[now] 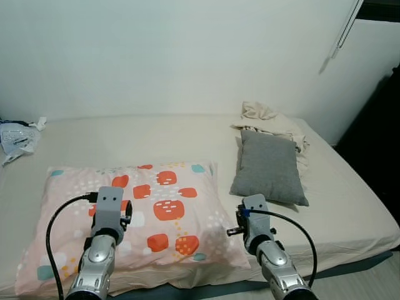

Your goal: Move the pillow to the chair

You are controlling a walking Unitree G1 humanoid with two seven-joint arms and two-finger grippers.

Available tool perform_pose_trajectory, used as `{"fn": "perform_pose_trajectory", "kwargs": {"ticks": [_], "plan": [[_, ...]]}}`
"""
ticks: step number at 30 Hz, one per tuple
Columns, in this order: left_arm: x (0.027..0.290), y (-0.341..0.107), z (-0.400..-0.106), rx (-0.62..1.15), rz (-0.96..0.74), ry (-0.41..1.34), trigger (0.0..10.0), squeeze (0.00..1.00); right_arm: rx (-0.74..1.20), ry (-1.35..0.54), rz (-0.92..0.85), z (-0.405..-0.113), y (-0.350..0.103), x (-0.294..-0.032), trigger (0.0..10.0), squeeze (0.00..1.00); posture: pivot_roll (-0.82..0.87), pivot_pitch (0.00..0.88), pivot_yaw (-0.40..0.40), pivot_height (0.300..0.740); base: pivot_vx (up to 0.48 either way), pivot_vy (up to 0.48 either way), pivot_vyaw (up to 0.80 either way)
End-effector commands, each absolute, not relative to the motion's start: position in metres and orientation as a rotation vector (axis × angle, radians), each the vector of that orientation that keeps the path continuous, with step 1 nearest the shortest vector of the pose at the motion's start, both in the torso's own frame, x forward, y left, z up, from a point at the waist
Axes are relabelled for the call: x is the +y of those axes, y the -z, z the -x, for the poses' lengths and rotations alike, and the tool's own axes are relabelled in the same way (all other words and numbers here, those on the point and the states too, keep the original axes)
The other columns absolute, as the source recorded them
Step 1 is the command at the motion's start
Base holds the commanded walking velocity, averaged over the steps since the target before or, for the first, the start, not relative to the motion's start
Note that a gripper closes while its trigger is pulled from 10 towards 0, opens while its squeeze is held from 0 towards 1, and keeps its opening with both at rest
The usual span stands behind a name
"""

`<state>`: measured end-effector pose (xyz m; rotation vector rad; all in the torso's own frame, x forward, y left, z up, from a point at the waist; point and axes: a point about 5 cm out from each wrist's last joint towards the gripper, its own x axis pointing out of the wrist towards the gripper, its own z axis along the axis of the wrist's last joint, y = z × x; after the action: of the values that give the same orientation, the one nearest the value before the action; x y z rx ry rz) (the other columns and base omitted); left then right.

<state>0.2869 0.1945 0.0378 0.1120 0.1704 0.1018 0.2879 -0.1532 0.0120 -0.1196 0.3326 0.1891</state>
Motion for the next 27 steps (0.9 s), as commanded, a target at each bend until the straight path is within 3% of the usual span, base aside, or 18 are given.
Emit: {"fn": "perform_pose_trajectory", "kwargs": {"ticks": [1,18,27], "plan": [[0.193,-0.034,-0.284,0.19,-0.098,-0.098,10.0,0.0,0.348,-0.181,0.119,-0.287,-0.01,-0.153,10.0,0.0,-0.09,0.051,-0.063,0.74,0.0,0.0,0.0],[0.185,-0.041,-0.293,0.163,-0.099,-0.05,10.0,0.0,0.342,-0.153,0.118,-0.284,-0.01,-0.158,10.0,0.0,-0.09,0.05,-0.055,0.74,0.0,0.0,0.0],[0.185,-0.044,-0.296,0.147,-0.097,-0.042,10.0,0.0,0.318,-0.136,0.121,-0.293,-0.018,-0.161,10.0,0.0,-0.11,0.048,-0.048,0.74,0.0,0.407,0.0]]}}
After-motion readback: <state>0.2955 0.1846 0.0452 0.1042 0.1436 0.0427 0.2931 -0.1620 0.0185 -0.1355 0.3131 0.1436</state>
